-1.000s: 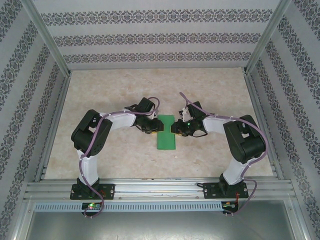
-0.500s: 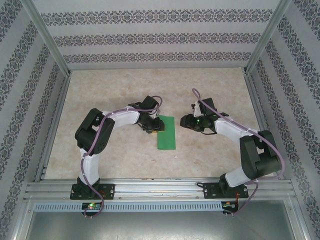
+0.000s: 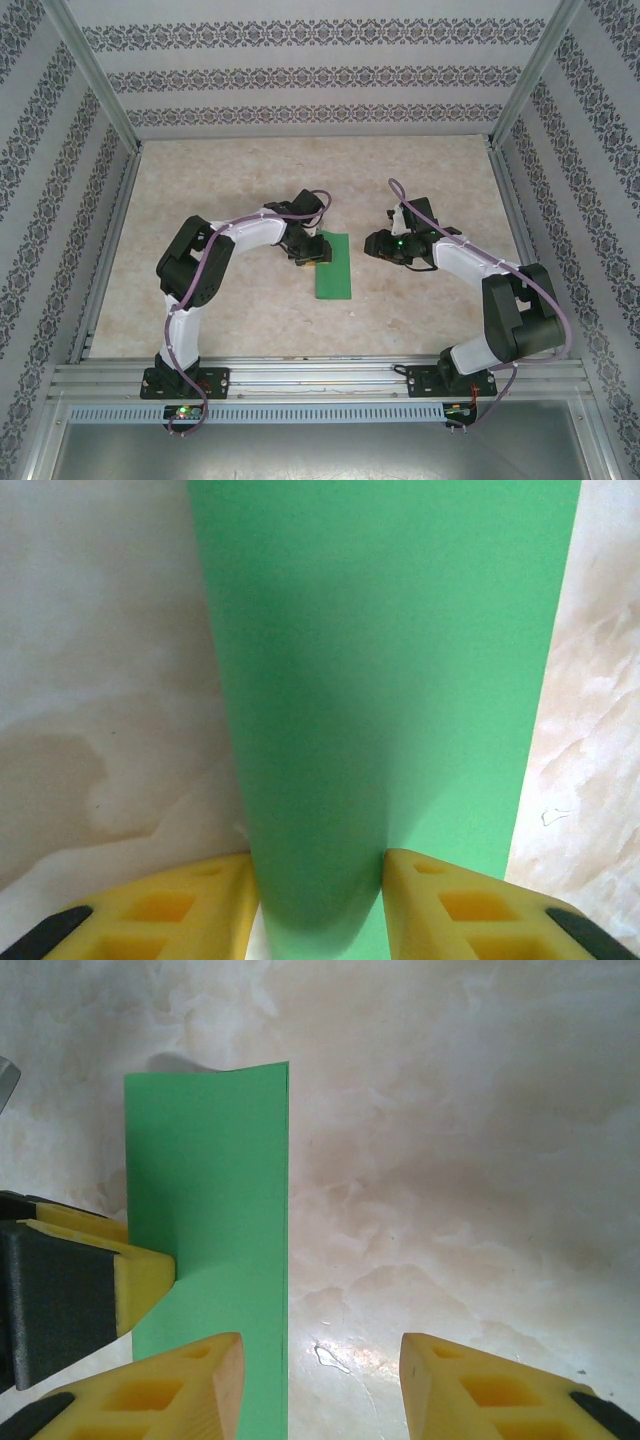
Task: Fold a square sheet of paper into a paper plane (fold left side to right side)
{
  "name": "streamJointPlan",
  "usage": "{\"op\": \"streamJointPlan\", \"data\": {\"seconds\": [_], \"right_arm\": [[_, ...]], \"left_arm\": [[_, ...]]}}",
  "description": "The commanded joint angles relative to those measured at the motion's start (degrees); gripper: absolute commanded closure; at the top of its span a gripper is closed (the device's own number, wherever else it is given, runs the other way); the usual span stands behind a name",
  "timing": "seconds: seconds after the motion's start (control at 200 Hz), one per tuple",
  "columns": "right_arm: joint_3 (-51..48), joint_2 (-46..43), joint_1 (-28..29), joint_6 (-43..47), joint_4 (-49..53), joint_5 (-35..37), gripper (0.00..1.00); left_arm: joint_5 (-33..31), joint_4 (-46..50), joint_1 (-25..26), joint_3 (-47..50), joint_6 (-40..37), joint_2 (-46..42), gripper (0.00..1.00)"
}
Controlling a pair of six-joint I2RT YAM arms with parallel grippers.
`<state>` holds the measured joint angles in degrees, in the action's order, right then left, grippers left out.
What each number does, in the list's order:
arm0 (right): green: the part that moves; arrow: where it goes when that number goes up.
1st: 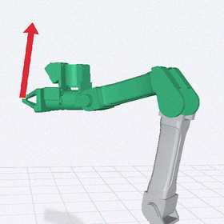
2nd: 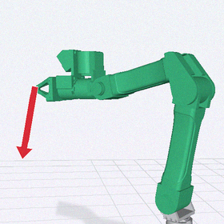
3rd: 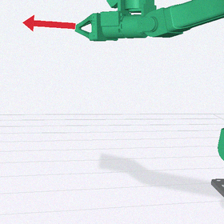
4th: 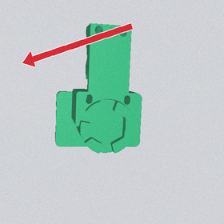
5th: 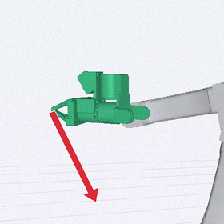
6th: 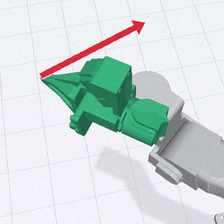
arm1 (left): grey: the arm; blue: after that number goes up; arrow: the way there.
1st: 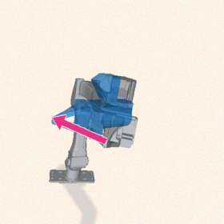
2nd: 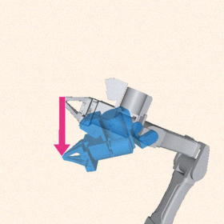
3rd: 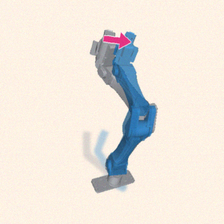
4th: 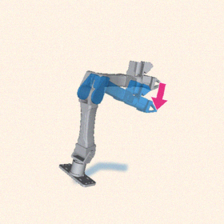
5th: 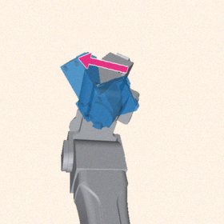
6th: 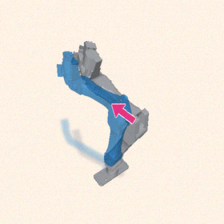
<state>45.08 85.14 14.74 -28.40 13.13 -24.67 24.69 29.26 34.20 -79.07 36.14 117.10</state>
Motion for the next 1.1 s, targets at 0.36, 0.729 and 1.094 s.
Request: {"op": "streamJointPlan", "data": {"seconds": [0.36,0.729,1.094], "right_arm": [[-0.2,0.5,0.1,0.9,0.3,-1.6,0.55],[1.8,6.6,4.0,-2.5,-4.8,-11.3,0.7],[2.8,11.2,7.2,-5.2,-8.0,-10.8,0.82]], "left_arm": [[-0.9,1.5,3.1,0.5,-1.4,6.3,0.59],[-1.2,1.6,3.1,0.6,-1.3,6.3,0.59],[-1.6,1.8,3.1,0.8,-0.7,6.2,0.59]]}}
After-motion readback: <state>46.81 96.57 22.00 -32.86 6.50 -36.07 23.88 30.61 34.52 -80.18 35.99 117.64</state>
